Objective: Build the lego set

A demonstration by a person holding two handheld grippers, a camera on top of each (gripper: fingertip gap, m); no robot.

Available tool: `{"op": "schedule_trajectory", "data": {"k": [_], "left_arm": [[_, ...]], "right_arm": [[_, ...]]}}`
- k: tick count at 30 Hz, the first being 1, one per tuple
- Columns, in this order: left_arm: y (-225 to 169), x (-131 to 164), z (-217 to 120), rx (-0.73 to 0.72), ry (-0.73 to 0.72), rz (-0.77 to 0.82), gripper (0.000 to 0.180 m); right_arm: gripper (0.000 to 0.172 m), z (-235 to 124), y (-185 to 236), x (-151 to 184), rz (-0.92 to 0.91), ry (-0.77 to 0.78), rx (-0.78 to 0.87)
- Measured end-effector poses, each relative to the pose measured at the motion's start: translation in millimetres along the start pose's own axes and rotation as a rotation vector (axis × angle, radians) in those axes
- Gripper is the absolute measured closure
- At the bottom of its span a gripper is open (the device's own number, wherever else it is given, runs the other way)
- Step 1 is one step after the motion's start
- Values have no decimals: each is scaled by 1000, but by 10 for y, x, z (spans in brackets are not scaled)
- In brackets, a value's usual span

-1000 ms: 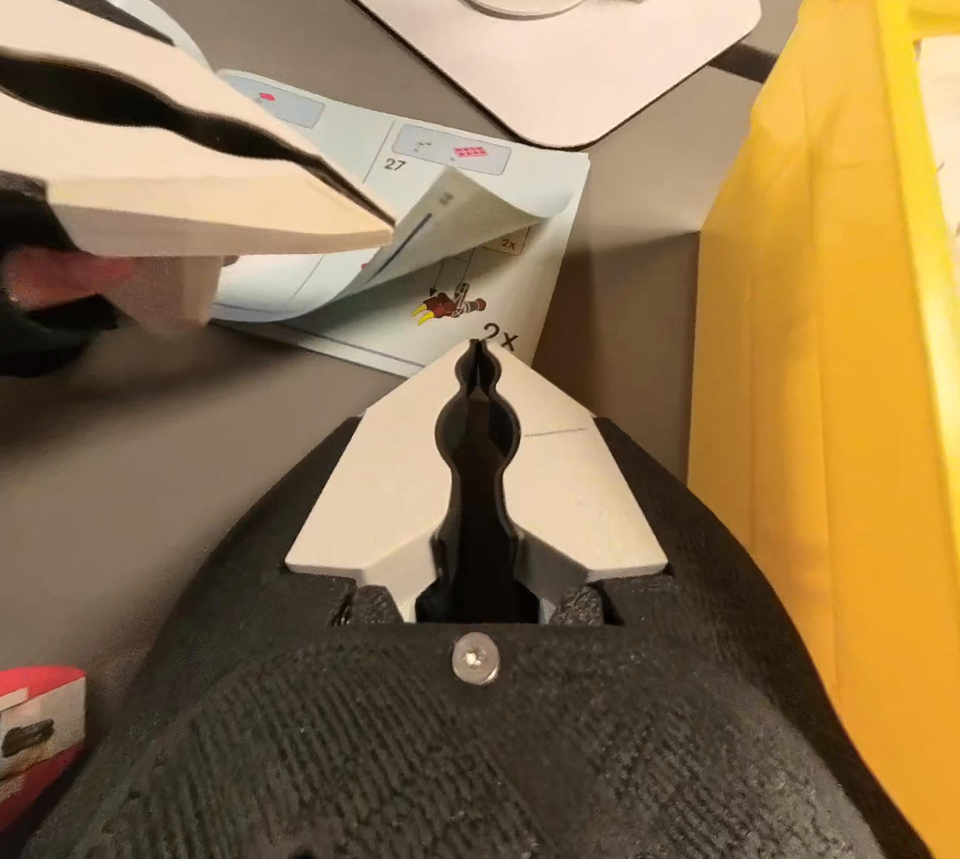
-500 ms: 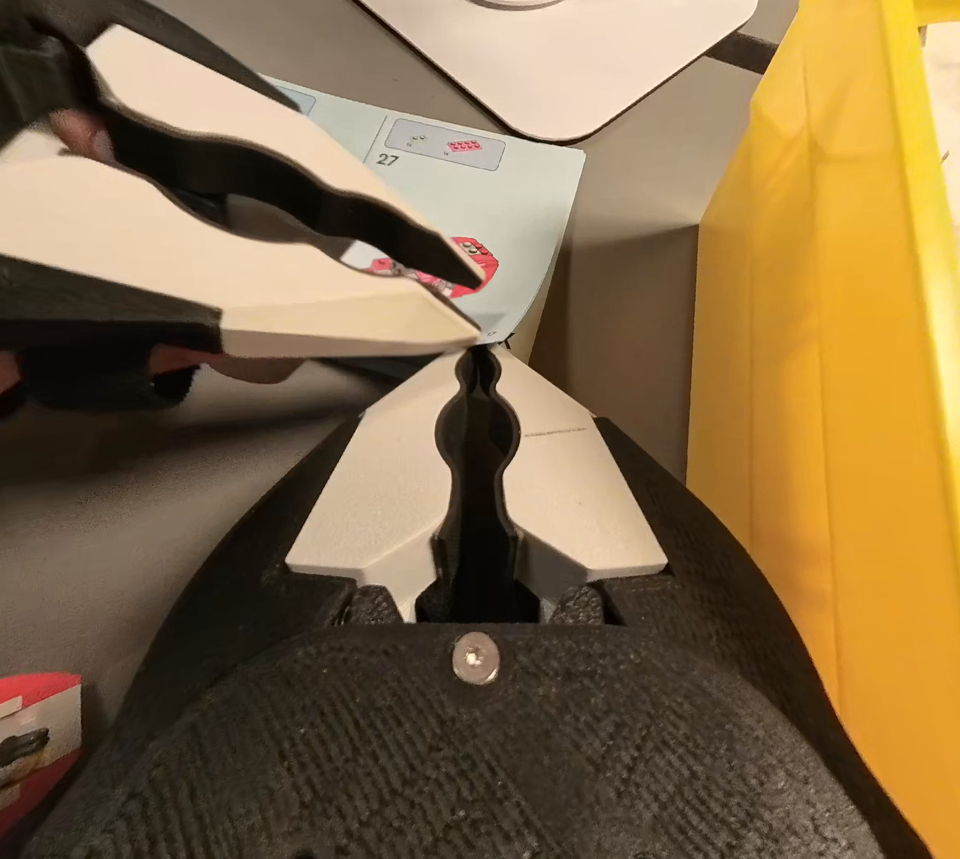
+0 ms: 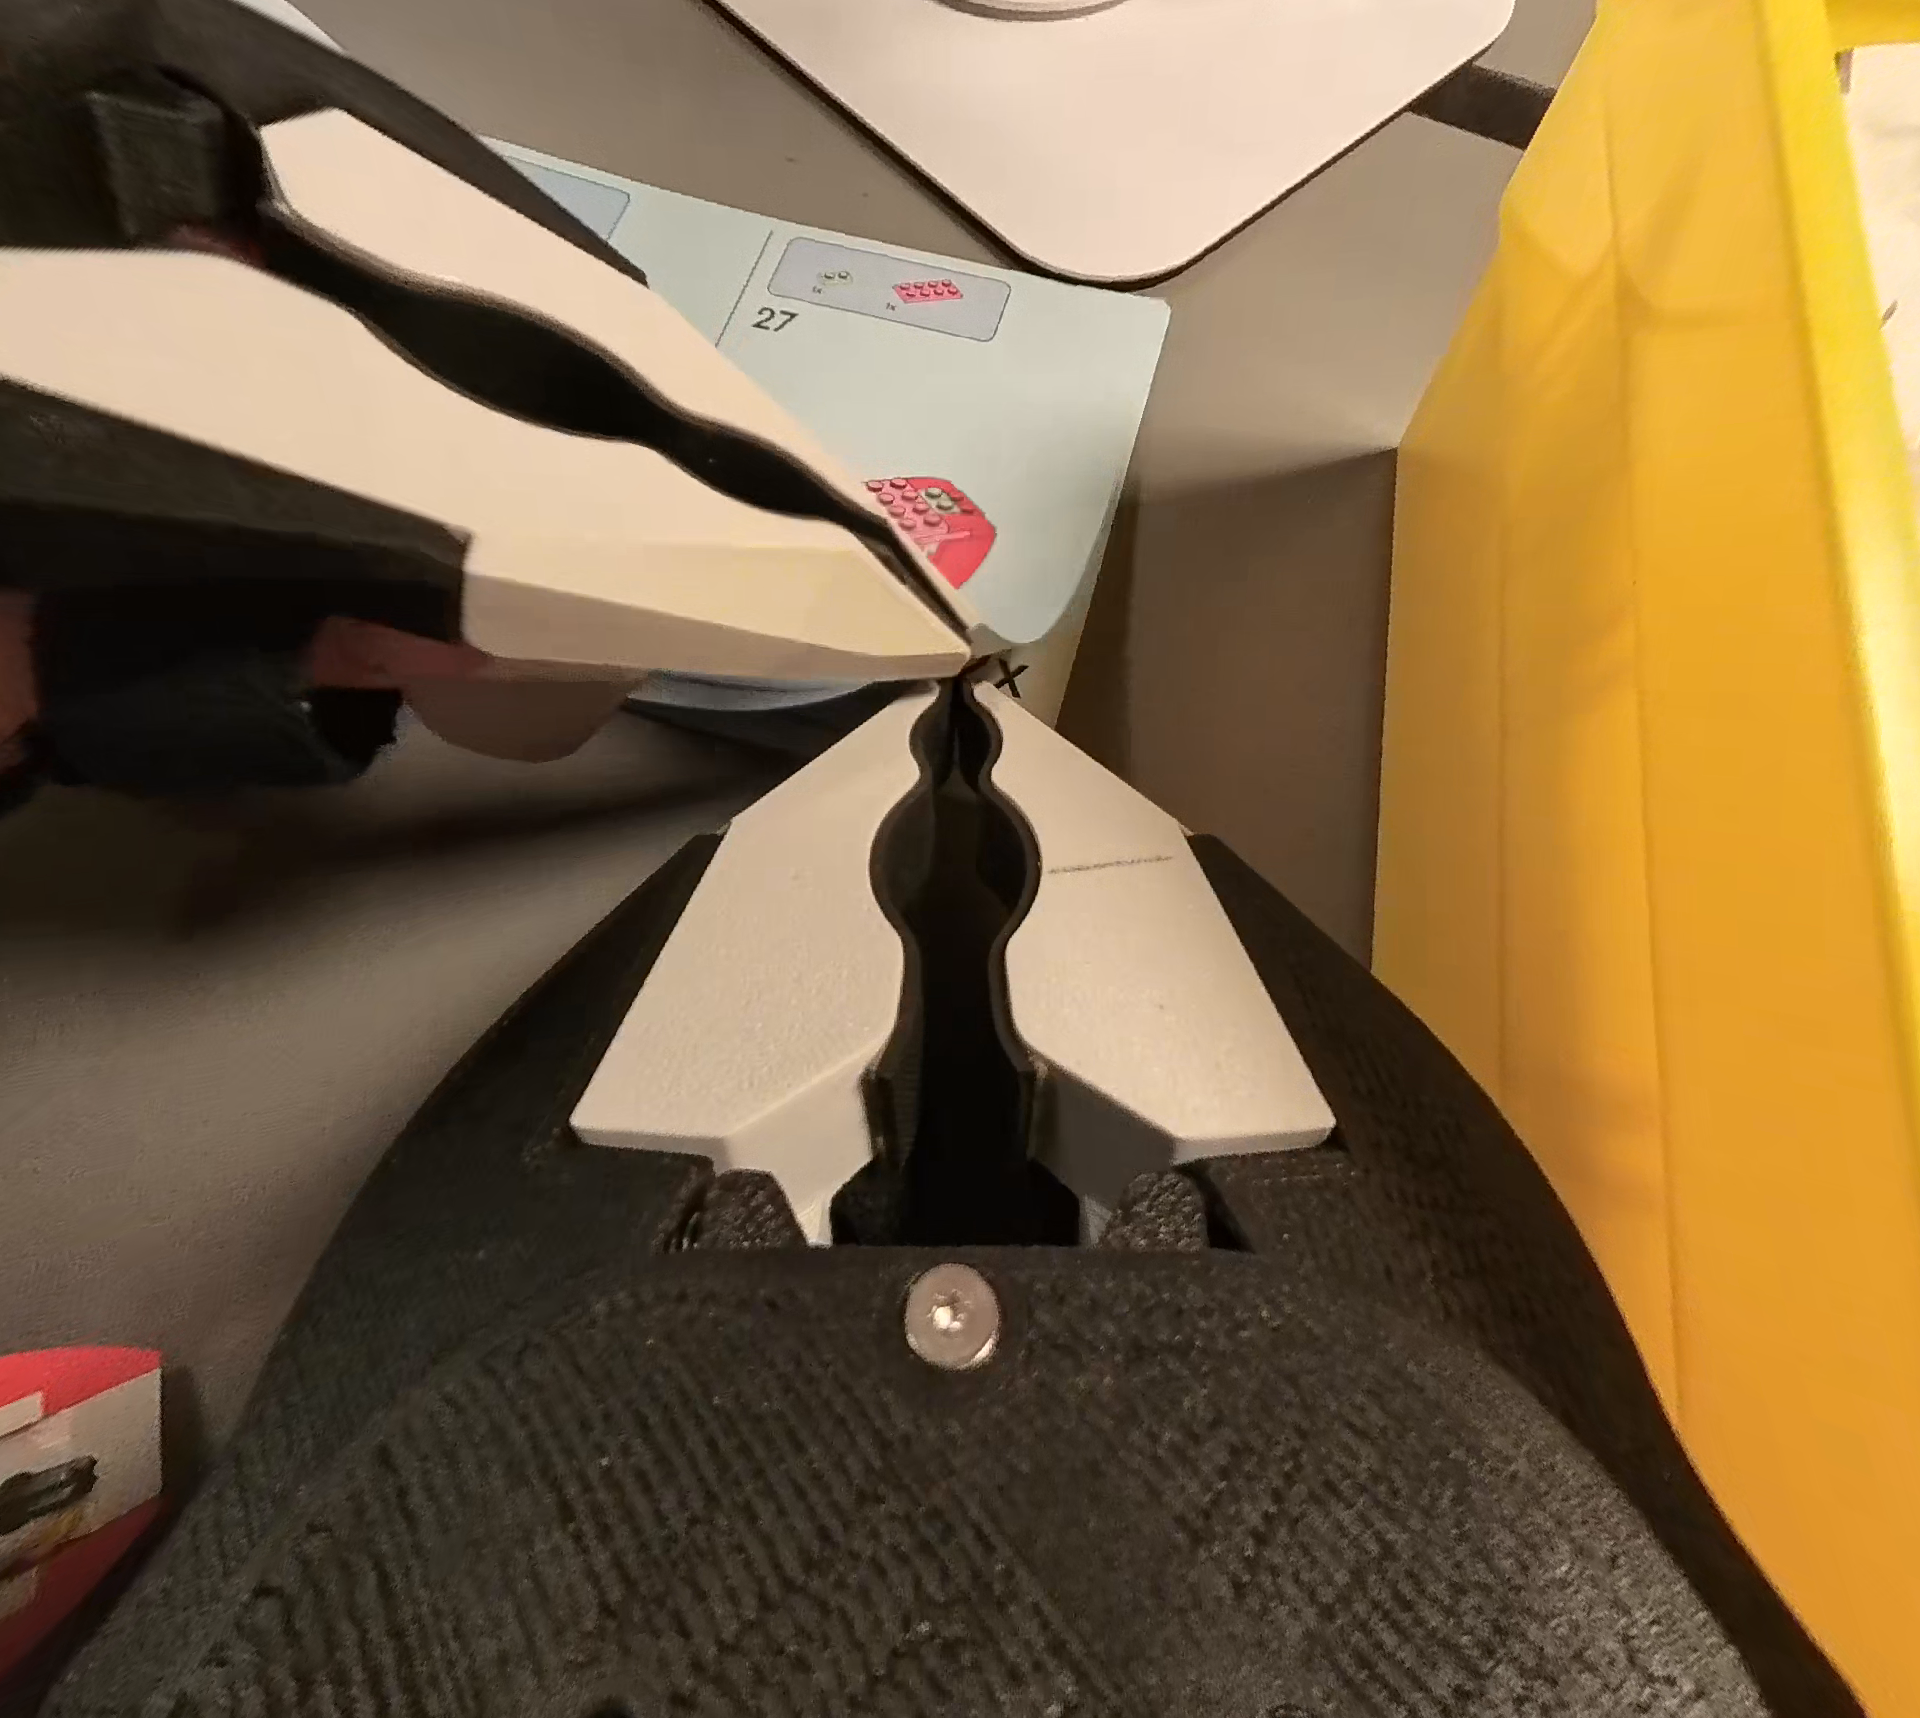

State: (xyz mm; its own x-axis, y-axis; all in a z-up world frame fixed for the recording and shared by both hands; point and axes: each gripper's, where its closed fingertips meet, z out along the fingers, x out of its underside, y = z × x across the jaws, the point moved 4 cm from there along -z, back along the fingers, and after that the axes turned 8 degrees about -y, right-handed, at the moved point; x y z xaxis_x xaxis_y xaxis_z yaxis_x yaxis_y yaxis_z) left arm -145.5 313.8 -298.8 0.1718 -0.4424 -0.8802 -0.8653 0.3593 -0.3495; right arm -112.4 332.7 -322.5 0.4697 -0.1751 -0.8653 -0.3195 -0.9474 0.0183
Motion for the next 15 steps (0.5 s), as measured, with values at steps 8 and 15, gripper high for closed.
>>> {"op": "schedule_trajectory", "data": {"k": [8, 15], "left_arm": [[-164, -92, -142, 241, -47, -135, 180], [-166, -93, -236, 298, -85, -134, 180]], "right_arm": [[172, -53, 0, -63, -17, -69, 13], [172, -146, -10, -147, 7, -172, 4]]}}
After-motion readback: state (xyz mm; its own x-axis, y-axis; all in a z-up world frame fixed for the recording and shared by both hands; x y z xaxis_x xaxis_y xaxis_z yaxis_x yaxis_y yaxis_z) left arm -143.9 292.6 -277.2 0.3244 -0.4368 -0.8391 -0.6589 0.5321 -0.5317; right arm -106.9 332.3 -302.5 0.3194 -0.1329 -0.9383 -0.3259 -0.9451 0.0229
